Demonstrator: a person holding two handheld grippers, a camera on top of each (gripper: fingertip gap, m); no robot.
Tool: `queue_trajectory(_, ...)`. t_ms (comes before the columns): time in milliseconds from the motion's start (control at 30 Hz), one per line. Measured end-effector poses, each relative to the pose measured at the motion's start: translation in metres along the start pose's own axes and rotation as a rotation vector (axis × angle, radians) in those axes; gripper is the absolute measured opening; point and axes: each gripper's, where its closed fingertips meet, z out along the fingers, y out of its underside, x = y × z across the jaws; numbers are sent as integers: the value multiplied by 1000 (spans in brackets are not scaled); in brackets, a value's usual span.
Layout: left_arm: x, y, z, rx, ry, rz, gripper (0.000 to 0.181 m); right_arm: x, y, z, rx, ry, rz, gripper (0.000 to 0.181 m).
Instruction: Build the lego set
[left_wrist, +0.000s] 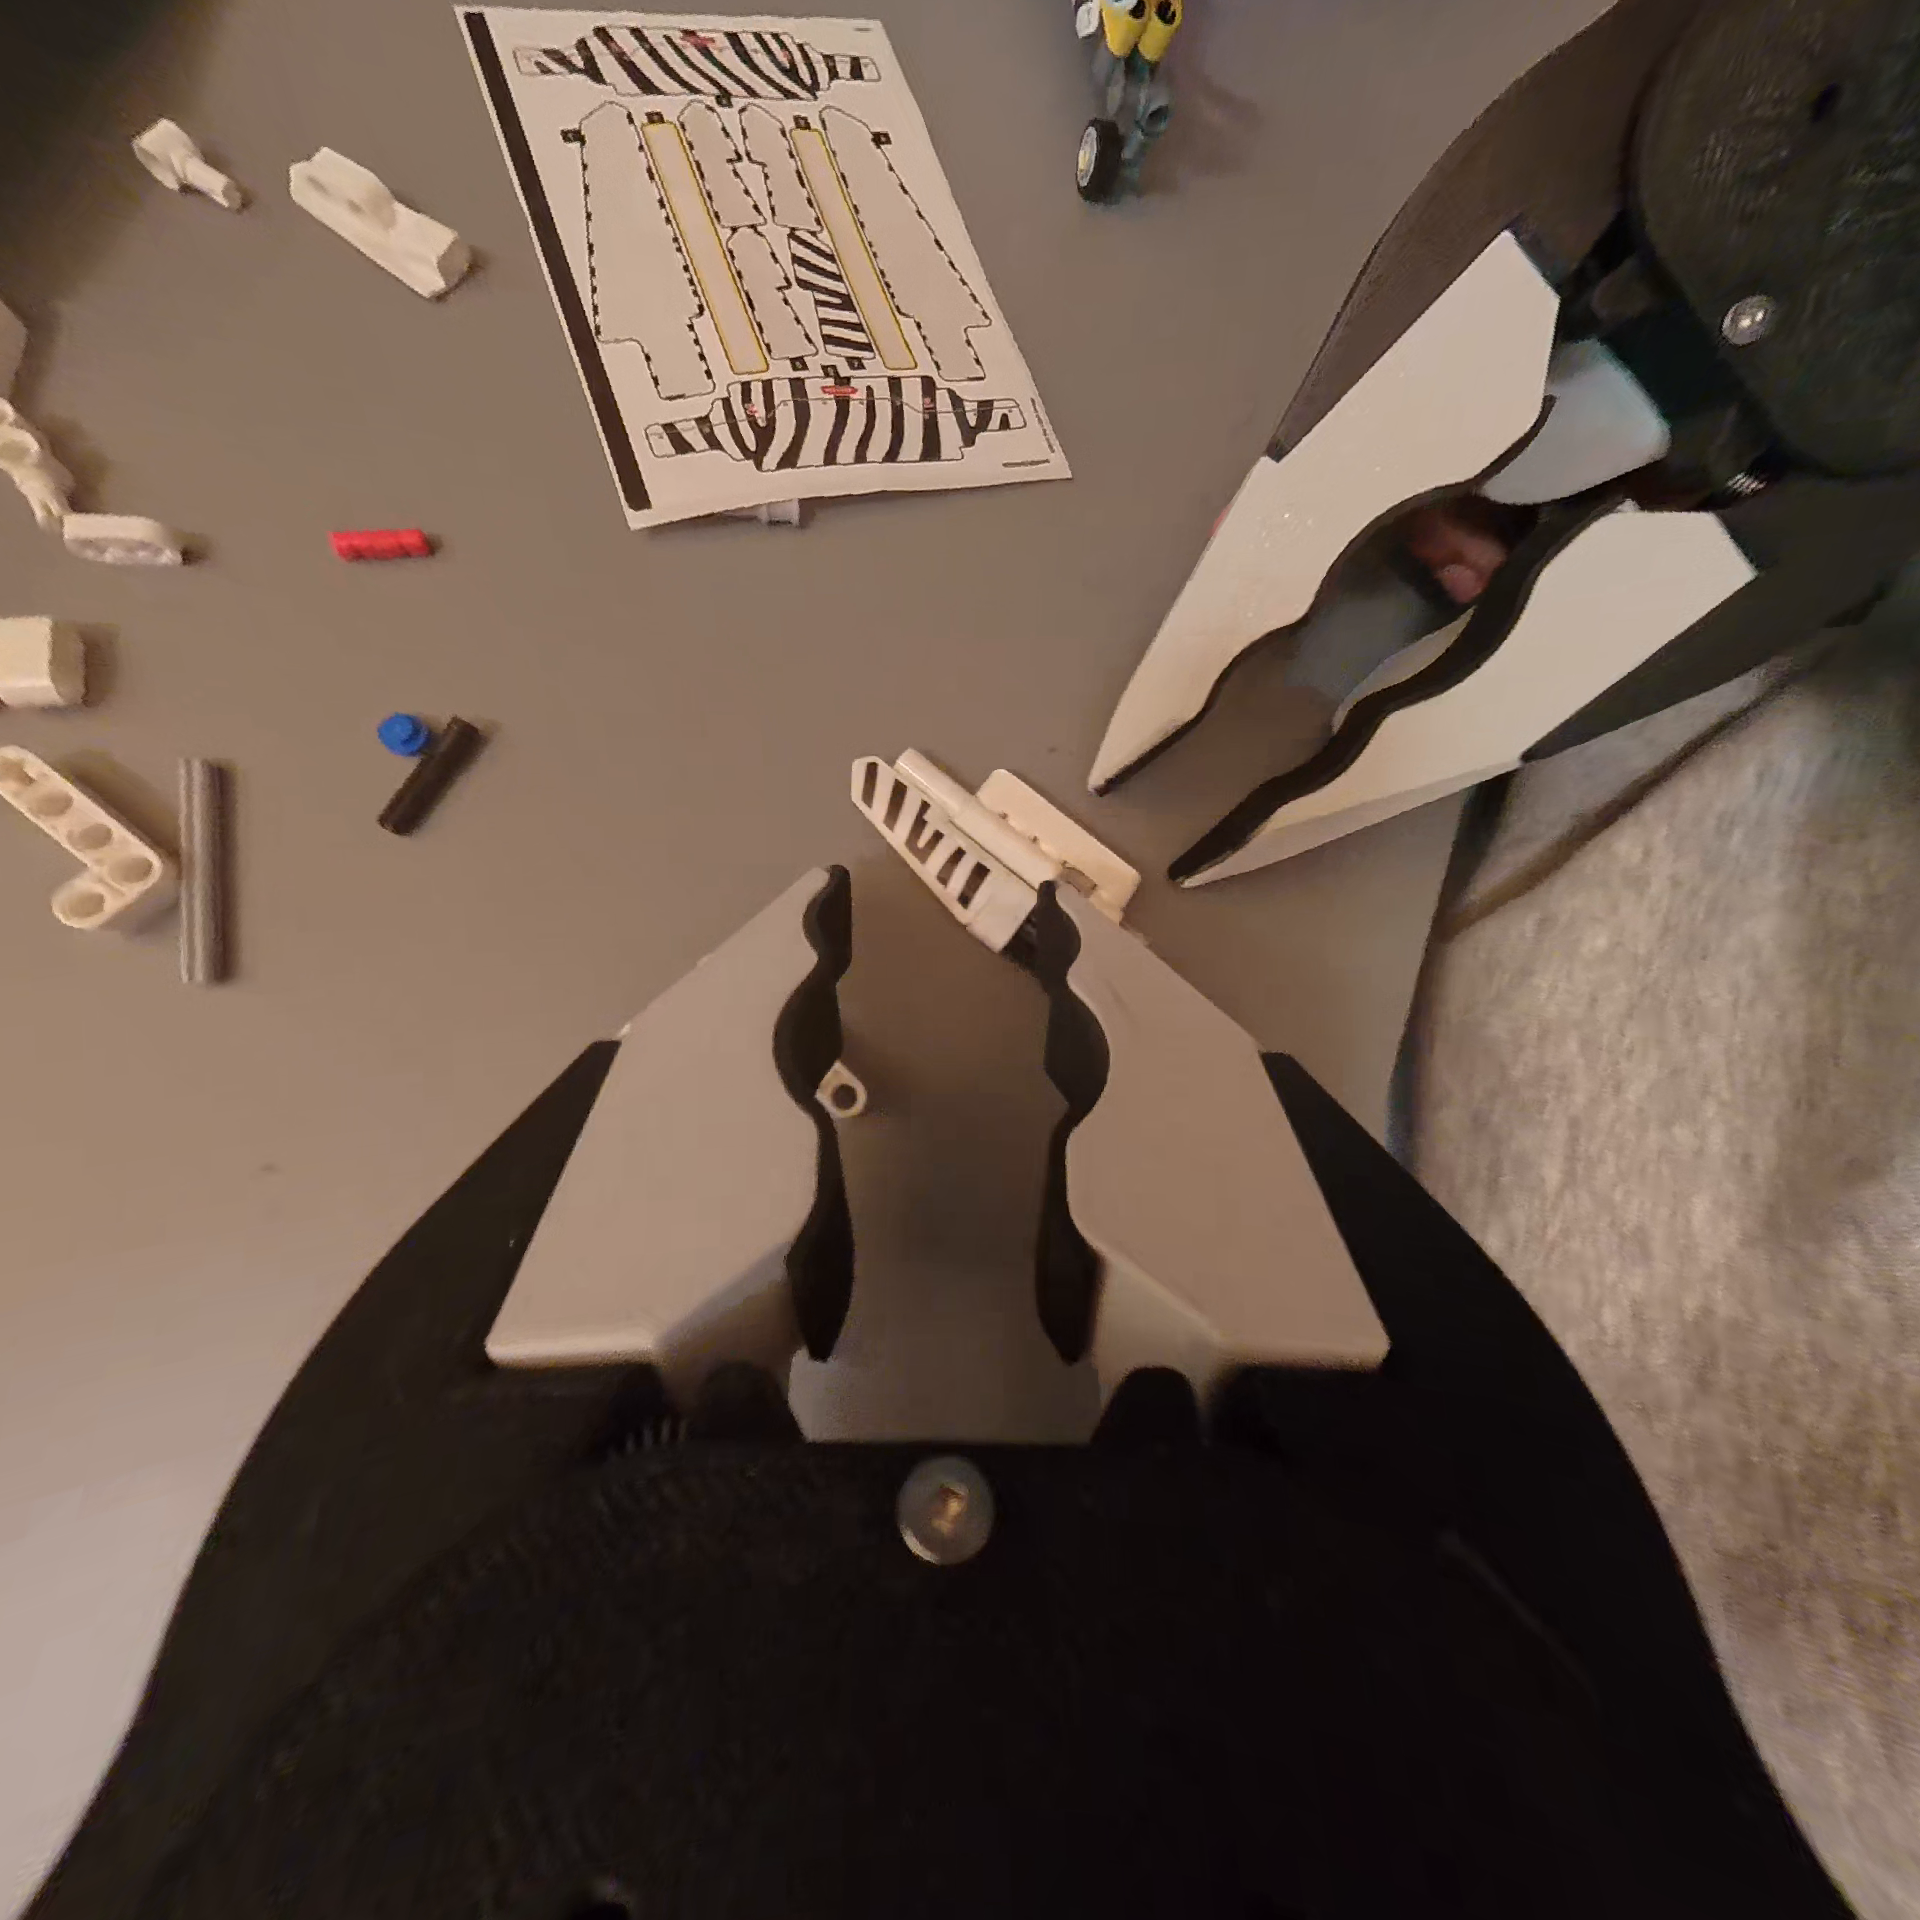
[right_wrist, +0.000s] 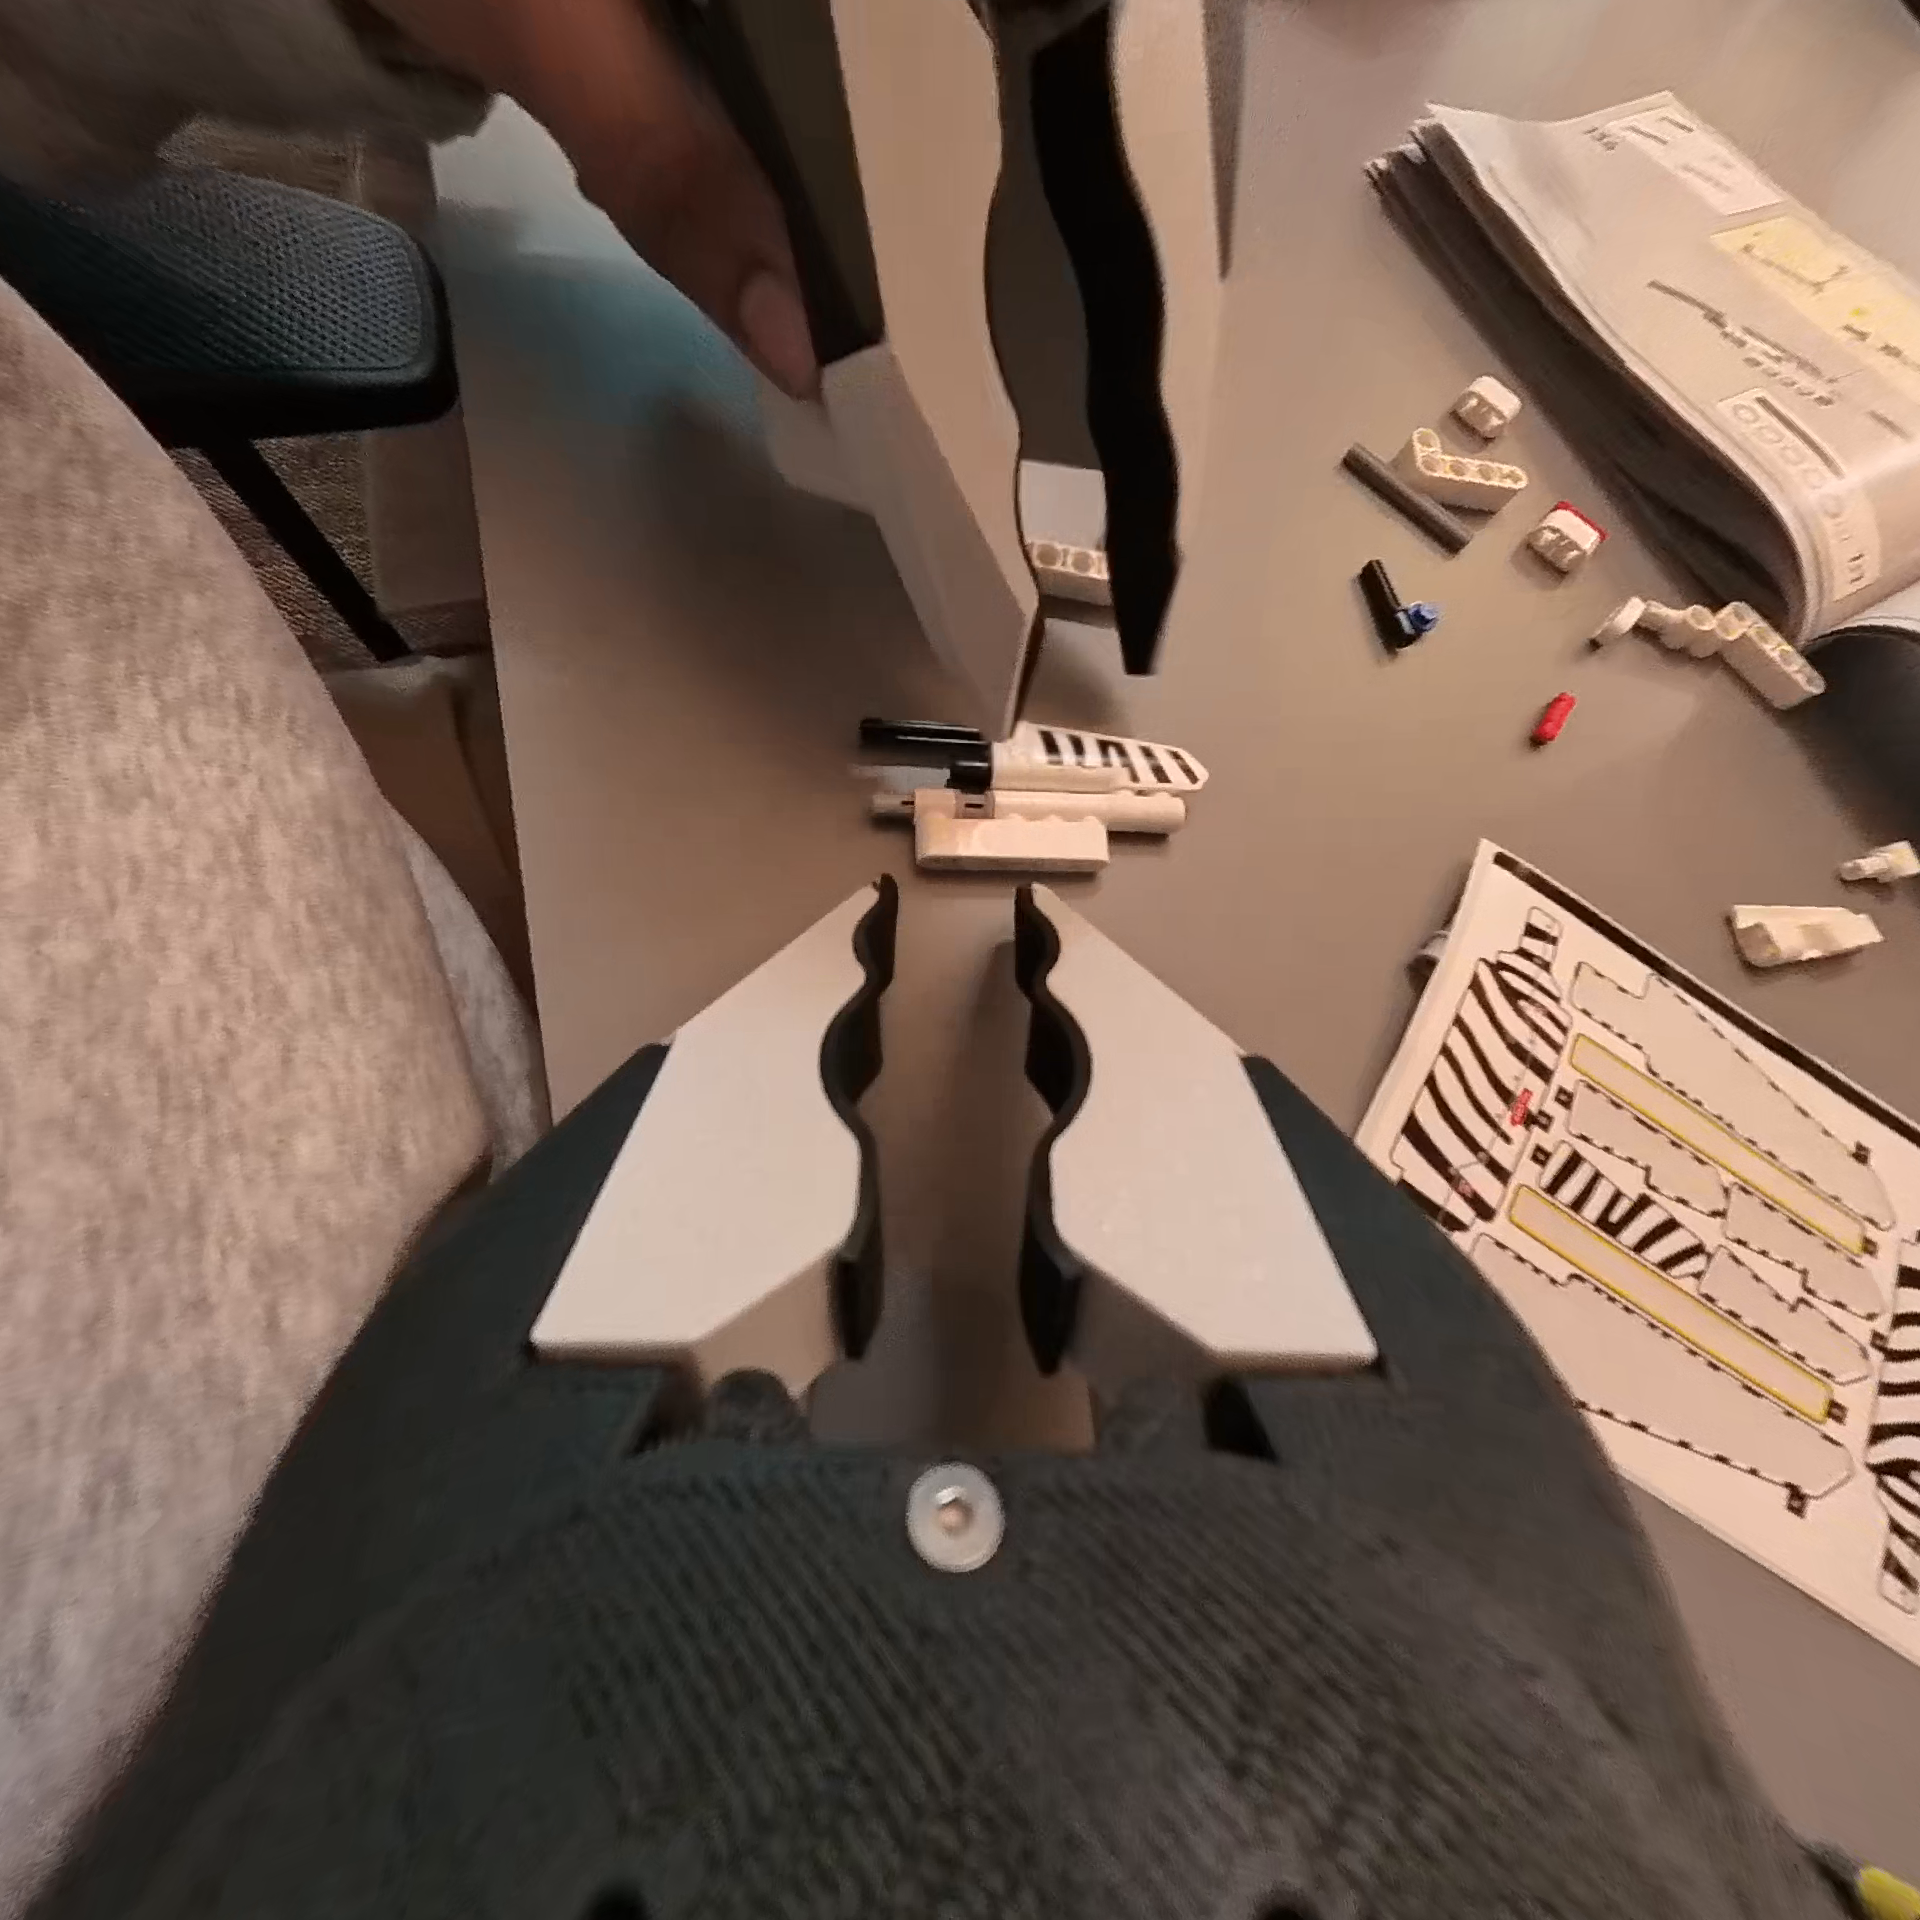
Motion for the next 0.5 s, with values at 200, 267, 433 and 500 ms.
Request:
queue_trajectory(200, 3, -11, -8, 112, 12, -60, 30, 13, 3, -6, 14, 39, 23, 22)
queue_trajectory(267, -1, -22, -12, 173, 9, -72, 28, 18, 1, -9, 40, 38, 49, 22)
queue_trajectory(433, -11, -60, -29, 385, -37, -8, 11, 32, -5, -18, 119, 37, 115, 22)
queue_trajectory(500, -15, -74, -38, 487, -75, 35, 0, 42, -3, -22, 130, 67, 108, 22)
